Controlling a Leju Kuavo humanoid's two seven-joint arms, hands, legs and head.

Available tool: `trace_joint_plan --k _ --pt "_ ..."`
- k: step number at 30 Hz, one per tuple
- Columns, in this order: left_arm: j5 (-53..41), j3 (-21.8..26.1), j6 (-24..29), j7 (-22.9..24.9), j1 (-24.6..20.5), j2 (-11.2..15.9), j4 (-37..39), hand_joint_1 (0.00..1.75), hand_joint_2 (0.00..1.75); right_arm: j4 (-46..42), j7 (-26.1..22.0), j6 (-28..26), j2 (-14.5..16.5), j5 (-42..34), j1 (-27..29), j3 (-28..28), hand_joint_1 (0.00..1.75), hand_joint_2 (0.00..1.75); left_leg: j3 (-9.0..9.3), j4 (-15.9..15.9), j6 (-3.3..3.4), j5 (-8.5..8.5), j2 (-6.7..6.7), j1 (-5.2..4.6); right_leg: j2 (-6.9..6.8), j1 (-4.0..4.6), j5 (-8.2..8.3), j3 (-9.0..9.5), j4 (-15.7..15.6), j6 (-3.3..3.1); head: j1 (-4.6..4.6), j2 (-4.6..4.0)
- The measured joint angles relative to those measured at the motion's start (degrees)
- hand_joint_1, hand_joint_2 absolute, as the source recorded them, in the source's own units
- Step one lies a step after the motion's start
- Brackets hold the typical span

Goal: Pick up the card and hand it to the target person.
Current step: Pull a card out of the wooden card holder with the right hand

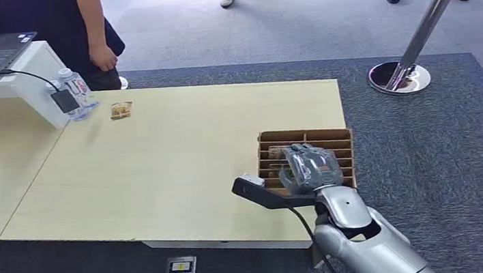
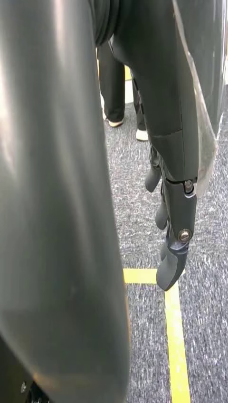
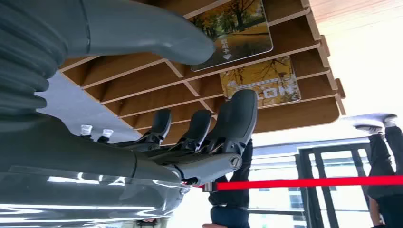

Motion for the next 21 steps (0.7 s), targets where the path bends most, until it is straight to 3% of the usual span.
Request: trace_joint_plan --k 21 --pt "-0.4 0.0 0.0 0.4 0.0 0.0 0.0 0.00 0.00 10.3 0.4 -0.4 2.4 -2.2 -4.0 -0.5 0.86 1.75 0.00 0.0 0.00 0.00 0.00 0.00 0.00 0.00 0.00 0.00 0.0 0.00 -0.01 0.00"
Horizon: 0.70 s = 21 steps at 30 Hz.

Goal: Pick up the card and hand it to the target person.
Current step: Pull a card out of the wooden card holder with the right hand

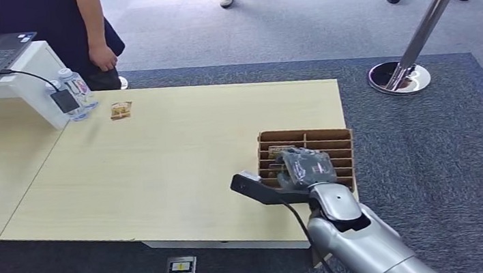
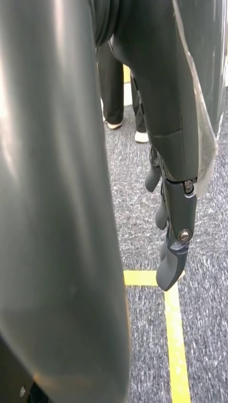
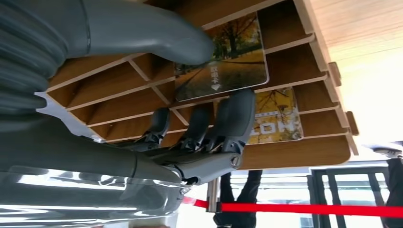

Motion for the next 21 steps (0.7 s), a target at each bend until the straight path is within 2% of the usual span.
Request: trace_joint_plan --k 7,9,11,13,21 --pt "0.0 0.0 0.0 0.1 0.0 0.0 0.0 0.00 0.00 1.5 -0.2 -0.1 0.6 0.1 -0.8 -0.6 0.94 1.75 0.01 0.0 0.00 0.00 0.00 0.00 0.00 0.00 0.00 0.00 0.0 0.00 -0.01 0.00" --pt "0.1 0.0 0.0 0.1 0.0 0.0 0.0 0.00 0.00 1.6 -0.3 -0.2 0.6 0.2 -0.8 -0.7 1.12 1.75 0.00 0.0 0.00 0.00 0.00 0.00 0.00 0.00 0.00 0.00 0.0 0.00 -0.01 0.00" --pt "0.1 0.0 0.1 0.1 0.0 0.0 0.0 0.00 0.00 1.7 -0.3 -0.2 0.6 0.2 -0.8 -0.7 1.50 1.75 0.00 0.0 0.00 0.00 0.00 0.00 0.00 0.00 0.00 0.00 0.0 0.00 -0.01 0.00" --pt "0.1 0.0 0.2 0.1 0.0 0.0 0.0 0.00 0.00 1.9 -0.4 -0.3 0.6 0.3 -1.0 -0.7 1.75 1.75 0.01 0.0 0.00 0.00 0.00 0.00 0.00 0.00 0.00 0.00 0.0 0.00 -0.01 0.00" --pt "0.3 0.0 0.3 0.1 0.0 0.0 0.0 0.00 0.00 2.1 -0.8 -0.6 0.7 0.6 -1.1 -0.8 1.75 1.75 0.02 0.0 0.00 0.00 0.00 0.00 0.00 0.00 0.00 0.01 0.0 0.00 -0.01 0.00"
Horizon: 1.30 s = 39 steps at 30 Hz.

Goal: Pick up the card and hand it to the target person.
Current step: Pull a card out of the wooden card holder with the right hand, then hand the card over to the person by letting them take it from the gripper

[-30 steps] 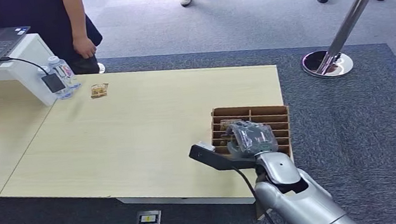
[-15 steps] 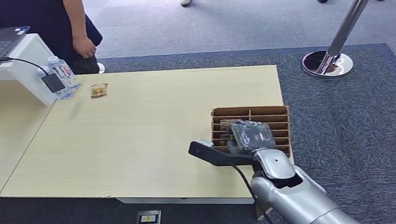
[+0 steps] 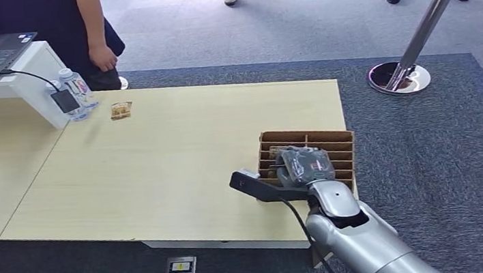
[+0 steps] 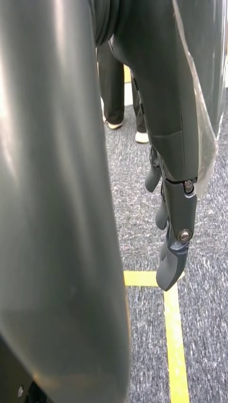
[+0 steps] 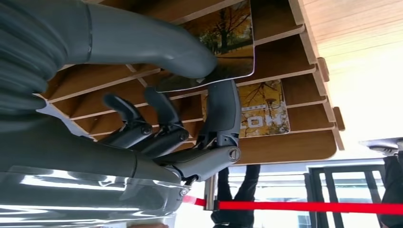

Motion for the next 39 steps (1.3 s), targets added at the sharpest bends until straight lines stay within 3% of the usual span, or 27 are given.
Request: trace_joint_plan --k 15,27,39 --pt "0.2 0.0 0.1 -0.2 0.1 0.0 0.0 0.00 0.00 -3.1 -0.8 -1.3 -0.5 1.0 1.5 -0.2 1.75 1.75 -0.02 0.0 0.00 0.00 0.00 0.00 0.00 0.00 0.00 -0.02 0.0 0.00 0.01 0.00" --pt "0.4 0.0 -0.1 -0.9 0.1 0.0 0.0 0.00 0.00 -17.0 -1.5 0.0 -3.0 2.0 4.7 0.0 1.75 1.75 -0.05 0.0 0.00 -0.01 0.00 0.00 0.00 0.00 0.00 -0.05 0.0 0.00 0.01 0.00" --pt "0.9 0.0 0.0 -1.6 0.0 0.0 0.0 0.00 0.00 -27.8 -4.4 0.6 -5.4 -0.1 3.0 0.0 1.75 1.75 -0.05 0.0 0.00 0.00 0.00 0.00 0.00 0.00 0.00 -0.04 0.0 0.00 0.00 0.00"
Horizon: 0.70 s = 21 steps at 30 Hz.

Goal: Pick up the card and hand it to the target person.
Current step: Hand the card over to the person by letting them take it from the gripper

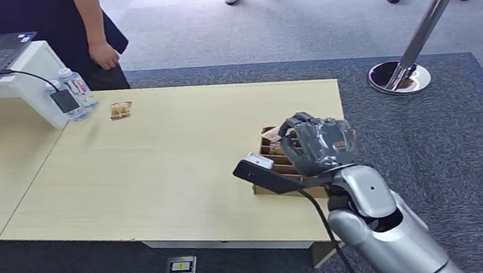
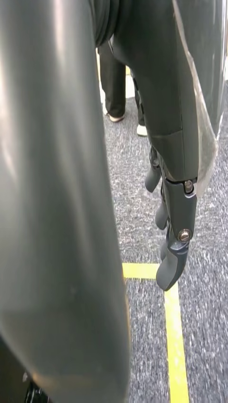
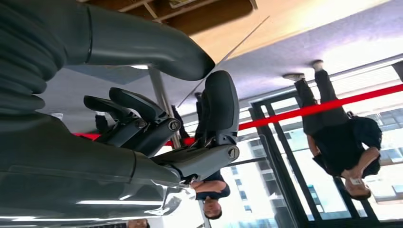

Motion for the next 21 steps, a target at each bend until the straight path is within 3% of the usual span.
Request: trace_joint_plan --k 10,21 --pt "-1.3 -0.1 0.0 -0.6 -0.2 -0.3 0.0 0.00 0.00 -1.6 -0.1 -2.4 0.7 1.8 -5.9 0.0 1.75 1.75 0.00 0.0 0.00 0.00 0.00 0.00 0.00 0.00 0.00 0.01 0.0 0.00 0.01 0.00" --pt "-1.2 -0.1 0.1 0.4 -0.5 -0.5 0.0 0.00 0.00 6.4 -2.9 -6.8 6.4 2.5 -14.9 0.0 1.75 1.75 0.00 0.0 -0.01 0.01 0.00 0.01 0.00 0.01 0.00 0.00 0.0 0.00 0.01 0.00"
